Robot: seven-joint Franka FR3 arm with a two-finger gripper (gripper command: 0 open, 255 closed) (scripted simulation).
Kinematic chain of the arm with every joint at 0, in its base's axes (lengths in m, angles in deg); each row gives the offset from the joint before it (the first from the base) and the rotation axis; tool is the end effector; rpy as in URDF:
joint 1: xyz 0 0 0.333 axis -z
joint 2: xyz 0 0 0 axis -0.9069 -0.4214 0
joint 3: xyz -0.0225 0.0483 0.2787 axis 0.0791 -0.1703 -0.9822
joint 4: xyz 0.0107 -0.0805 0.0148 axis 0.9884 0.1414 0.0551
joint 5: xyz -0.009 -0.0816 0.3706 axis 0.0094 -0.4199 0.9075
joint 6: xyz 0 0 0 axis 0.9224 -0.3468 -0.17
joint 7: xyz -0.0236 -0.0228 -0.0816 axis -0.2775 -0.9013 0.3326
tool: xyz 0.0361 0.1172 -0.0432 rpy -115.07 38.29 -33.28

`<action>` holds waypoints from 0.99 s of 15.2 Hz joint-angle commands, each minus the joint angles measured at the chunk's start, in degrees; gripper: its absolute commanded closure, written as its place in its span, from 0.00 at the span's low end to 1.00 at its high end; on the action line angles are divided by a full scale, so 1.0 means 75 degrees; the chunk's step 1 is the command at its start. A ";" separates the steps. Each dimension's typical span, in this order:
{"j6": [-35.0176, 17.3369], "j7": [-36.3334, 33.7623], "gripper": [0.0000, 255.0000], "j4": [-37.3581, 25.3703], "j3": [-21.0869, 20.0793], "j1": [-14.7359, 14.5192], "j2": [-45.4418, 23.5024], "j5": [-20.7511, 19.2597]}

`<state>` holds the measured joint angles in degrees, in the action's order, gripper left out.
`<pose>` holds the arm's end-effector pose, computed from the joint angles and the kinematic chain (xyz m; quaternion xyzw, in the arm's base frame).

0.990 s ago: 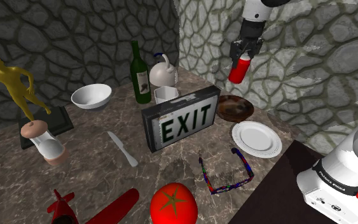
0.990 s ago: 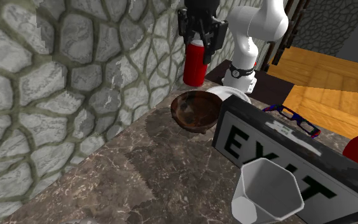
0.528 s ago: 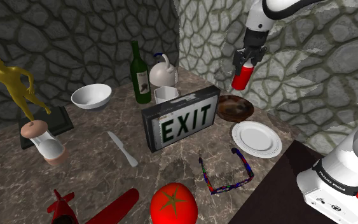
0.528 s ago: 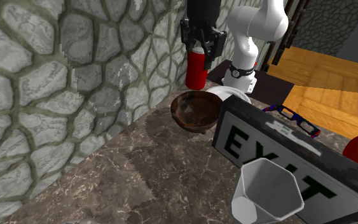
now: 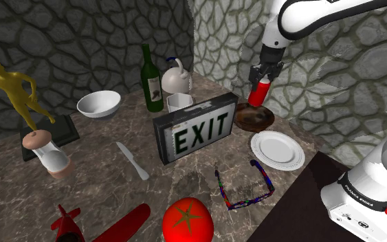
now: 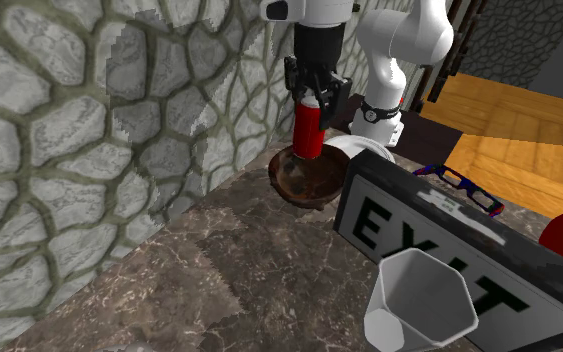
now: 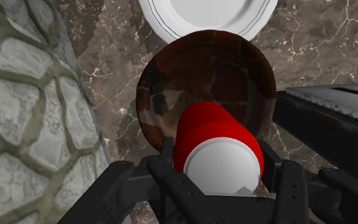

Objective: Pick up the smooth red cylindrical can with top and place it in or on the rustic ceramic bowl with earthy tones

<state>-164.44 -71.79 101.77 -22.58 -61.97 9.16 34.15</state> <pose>0.4368 0.0217 0.4042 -0.9948 0.1014 -0.0016 0.0050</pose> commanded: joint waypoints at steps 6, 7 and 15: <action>-0.0483 0.0001 1.00 0.0332 -0.0015 -0.0002 -0.0143 0.0003; -0.0483 0.0001 1.00 0.0332 -0.0015 -0.0002 -0.0143 0.0003; -0.0482 0.0001 0.00 0.0332 -0.0015 -0.0002 -0.0143 0.0003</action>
<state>-168.06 -71.79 104.26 -22.70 -61.99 8.09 34.18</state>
